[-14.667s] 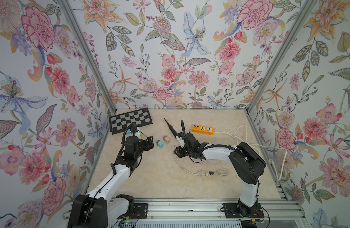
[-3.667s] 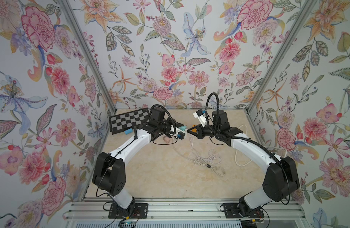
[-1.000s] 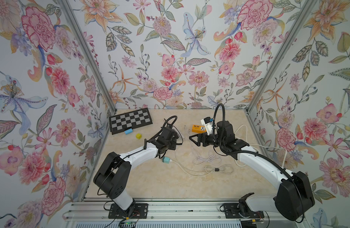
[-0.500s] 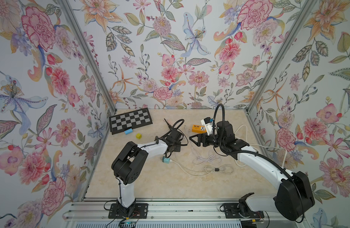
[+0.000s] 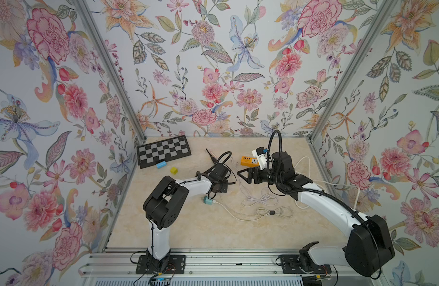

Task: Charge the electric toothbrush
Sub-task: Pick up the charging cable from the center of the board.

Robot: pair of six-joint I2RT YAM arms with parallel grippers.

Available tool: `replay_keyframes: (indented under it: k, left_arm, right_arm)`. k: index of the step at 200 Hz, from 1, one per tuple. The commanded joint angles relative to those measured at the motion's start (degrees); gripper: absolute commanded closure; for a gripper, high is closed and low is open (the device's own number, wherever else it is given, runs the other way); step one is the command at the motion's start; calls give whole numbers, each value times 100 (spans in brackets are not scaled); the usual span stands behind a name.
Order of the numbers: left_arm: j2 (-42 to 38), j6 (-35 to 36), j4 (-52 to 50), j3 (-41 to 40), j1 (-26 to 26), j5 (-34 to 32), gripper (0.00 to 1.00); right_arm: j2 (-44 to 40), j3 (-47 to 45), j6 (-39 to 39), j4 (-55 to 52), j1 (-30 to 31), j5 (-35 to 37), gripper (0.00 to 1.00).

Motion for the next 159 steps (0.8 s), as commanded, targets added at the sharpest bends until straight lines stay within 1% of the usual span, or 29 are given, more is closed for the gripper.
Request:
replay_keyframes:
  k: [1, 17, 27, 37, 51, 59, 66, 73, 95, 104, 122, 135, 159]
  left_arm:
    - [-262, -167, 395, -146, -27, 336, 100]
    - [-798, -348, 1101, -424, 27, 700, 100]
    - [-1175, -568, 1707, -682, 114, 927, 100]
    - [-1508, -877, 2444, -959, 220, 1155, 100]
    - [-1866, -1271, 3341, -1256, 291, 1431, 100]
    - [-2026, -1472, 3804, -1388, 292, 1542, 100]
    - [-2052, -1741, 4255, -1509, 291, 1662, 100]
    - [-2302, -2051, 4764, -1655, 295, 1764, 100]
    - [-2382, -3026, 6218, -2047, 291, 1898, 100]
    - [-2358, -3365, 6682, -2149, 276, 1901, 100]
    - [-2306, -3824, 7400, -2374, 249, 1765, 100]
    - [-2306, -3992, 7770, -2550, 229, 1585, 100]
    - [-2382, -4064, 7969, -2782, 216, 1408, 100]
  right_arm:
    - [-112, 79, 225, -76, -39, -36, 13]
    - [-121, 88, 520, 37, -105, -94, 12]
    - [-121, -24, 854, 392, -172, -271, 12]
    - [-133, -302, 1396, 1131, -218, -462, 11]
    - [-107, -841, 2175, 2684, -229, -696, 9]
    - [-41, -1037, 2520, 3351, -221, -774, 8]
    - [29, -1156, 2739, 3796, -188, -778, 8]
    - [105, -1238, 2905, 4143, -137, -742, 8]
    - [396, -1369, 3186, 4949, 104, -533, 10]
    - [496, -1408, 3332, 5195, 164, -427, 13]
    - [720, -1582, 3795, 6056, 211, -212, 24]
    - [857, -1678, 4028, 6564, 262, 18, 31]
    - [1094, -1560, 4121, 6932, 423, 197, 45]
